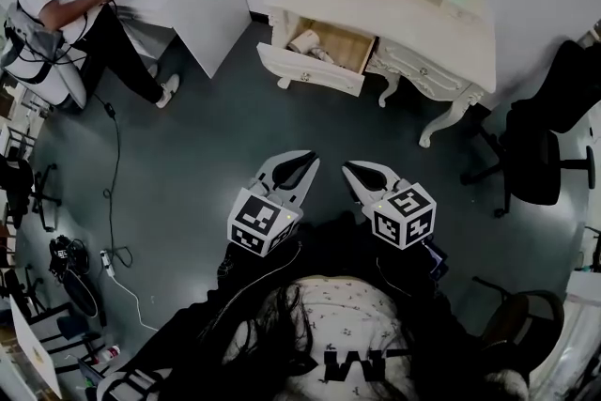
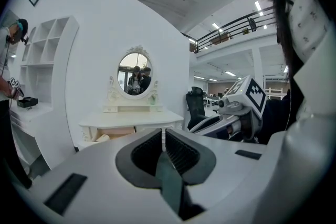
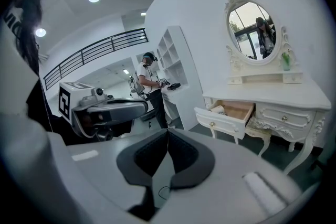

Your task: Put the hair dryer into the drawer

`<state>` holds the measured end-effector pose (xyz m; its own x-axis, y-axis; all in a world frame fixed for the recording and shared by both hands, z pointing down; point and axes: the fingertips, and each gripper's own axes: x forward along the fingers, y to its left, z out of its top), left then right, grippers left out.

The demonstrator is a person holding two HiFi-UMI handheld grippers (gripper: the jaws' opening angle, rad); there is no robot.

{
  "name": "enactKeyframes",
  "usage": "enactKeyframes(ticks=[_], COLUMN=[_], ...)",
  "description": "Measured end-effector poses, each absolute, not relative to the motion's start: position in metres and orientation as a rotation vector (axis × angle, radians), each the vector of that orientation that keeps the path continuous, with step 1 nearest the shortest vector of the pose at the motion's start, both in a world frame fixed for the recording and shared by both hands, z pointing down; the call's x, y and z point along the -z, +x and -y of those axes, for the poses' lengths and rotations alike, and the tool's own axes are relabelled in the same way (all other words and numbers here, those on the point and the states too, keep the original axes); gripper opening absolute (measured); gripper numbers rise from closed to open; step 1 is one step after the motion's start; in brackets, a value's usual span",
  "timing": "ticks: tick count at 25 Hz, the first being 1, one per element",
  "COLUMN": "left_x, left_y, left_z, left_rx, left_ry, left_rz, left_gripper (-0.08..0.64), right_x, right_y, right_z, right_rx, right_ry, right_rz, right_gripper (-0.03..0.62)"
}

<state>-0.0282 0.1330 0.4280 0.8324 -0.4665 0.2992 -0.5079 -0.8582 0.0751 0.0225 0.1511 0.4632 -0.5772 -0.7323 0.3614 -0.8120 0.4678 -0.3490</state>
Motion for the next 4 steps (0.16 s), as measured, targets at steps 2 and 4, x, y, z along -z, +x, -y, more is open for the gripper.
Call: enactKeyframes(ticks=[2,4], left_x=[-0.4266,-0.4251], left_y=[-0.0268,-0.0253], left_z=[-0.1334,-0.1338], left_rx=[-0.404,-0.397], left_ry=[2.864,2.867], left_rz=[0.76,0.756], left_gripper=[0.002,0.002], right_x=[-0.4628,-0.4626], right_y=[0.0214,0.021], right_z=[-0.1519,-0.1527], right_rx=[-0.738,-0.736], right_ry=[1.347,1.341], right_rz=[2.549,2.547], right_gripper=[0.012,0.012])
